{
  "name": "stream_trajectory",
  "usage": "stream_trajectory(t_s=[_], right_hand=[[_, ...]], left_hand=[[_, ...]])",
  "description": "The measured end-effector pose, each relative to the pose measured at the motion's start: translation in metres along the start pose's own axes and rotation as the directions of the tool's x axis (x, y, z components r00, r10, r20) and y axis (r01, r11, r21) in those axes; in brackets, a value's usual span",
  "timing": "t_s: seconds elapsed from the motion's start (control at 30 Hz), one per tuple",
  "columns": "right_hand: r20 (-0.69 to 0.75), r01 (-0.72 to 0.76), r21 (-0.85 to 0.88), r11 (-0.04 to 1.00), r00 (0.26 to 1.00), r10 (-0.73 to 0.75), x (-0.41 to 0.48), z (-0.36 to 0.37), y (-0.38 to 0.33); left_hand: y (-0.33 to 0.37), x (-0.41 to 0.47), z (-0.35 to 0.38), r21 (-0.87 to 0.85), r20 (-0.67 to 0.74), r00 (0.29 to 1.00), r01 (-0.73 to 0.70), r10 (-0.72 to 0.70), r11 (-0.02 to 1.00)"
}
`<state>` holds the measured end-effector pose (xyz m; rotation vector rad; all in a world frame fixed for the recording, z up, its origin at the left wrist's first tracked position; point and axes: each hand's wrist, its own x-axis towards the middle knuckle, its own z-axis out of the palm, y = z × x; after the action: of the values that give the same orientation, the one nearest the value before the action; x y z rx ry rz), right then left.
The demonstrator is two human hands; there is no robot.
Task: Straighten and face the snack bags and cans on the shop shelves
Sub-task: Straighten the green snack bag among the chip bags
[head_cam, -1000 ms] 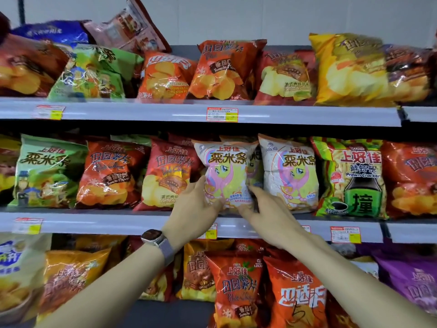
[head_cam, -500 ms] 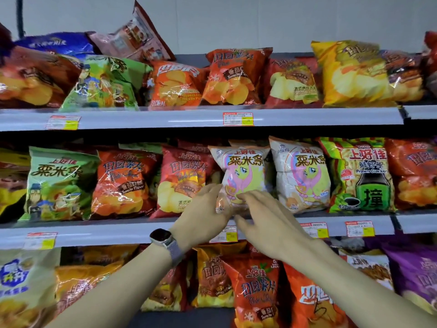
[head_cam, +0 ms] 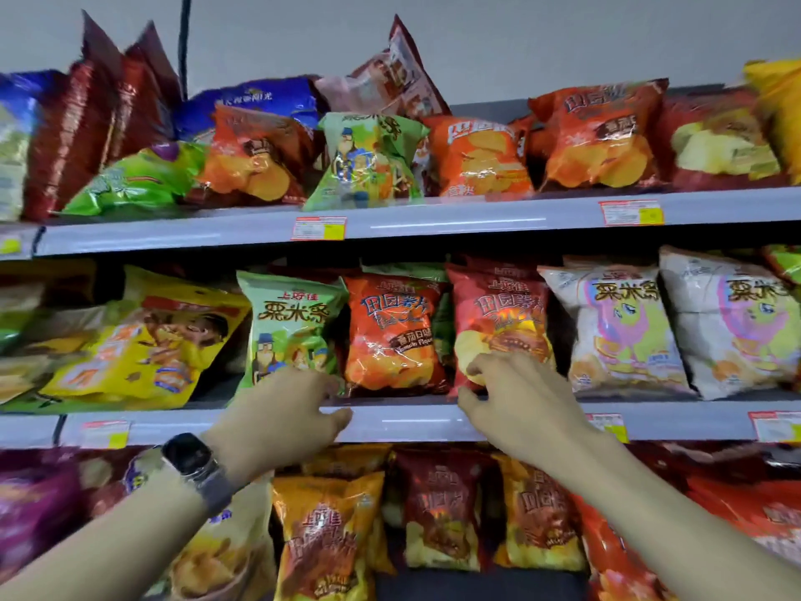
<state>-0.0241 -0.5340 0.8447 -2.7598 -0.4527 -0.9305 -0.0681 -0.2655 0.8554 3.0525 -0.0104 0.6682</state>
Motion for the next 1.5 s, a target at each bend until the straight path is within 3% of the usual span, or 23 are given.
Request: stream_trajectory(t_s=[0.2,0.37,0.5,0.7,1.0,1.13,1.3,1.5], right_hand=[[0.000,-0.099,0.345,0.933,0.994,0.105,0.041,0.027,-0.049],[0.125,-0.255,0.548,0.797,0.967,0.224,0.077,0.055,-0.067],[0.123,-0.304,0.531,0.791,0.951,0.283,0.088,0.068,-0.073],[0.072,-0.301,0.514,0.803,0.948,0.310,0.091,0.068,-0.073],[-0.129,-0.209,0.660,0.721,0.915,0.383,0.082,0.068,-0.092],[-0.155,-0.135,0.689,0.712,0.932,0.327,0.084,0.081,-0.125],[-0.192,-0.046,0.675,0.737,0.953,0.235,0.097,0.105,-0.174],[-0.166,-0.015,0.609,0.793,0.975,0.146,0.111,0.123,-0.212]], left_hand=[[-0.088,0.019,-0.012,-0.019,-0.208,0.962,0.178,-0.178,0.984],[-0.112,0.048,-0.003,-0.248,-0.159,0.954,0.210,-0.253,0.946],[-0.122,0.069,0.017,-0.489,-0.054,0.971,0.177,-0.232,0.854],[-0.137,0.077,0.018,-0.483,-0.182,0.969,0.060,-0.167,0.873],[-0.173,0.045,-0.010,-0.623,-0.259,0.926,0.058,-0.276,0.780],[-0.189,0.011,-0.012,-0.657,-0.251,0.916,0.076,-0.313,0.750],[-0.205,-0.025,-0.016,-0.630,-0.332,0.852,0.120,-0.406,0.767],[-0.227,-0.052,-0.018,-0.647,-0.322,0.866,0.093,-0.382,0.757]])
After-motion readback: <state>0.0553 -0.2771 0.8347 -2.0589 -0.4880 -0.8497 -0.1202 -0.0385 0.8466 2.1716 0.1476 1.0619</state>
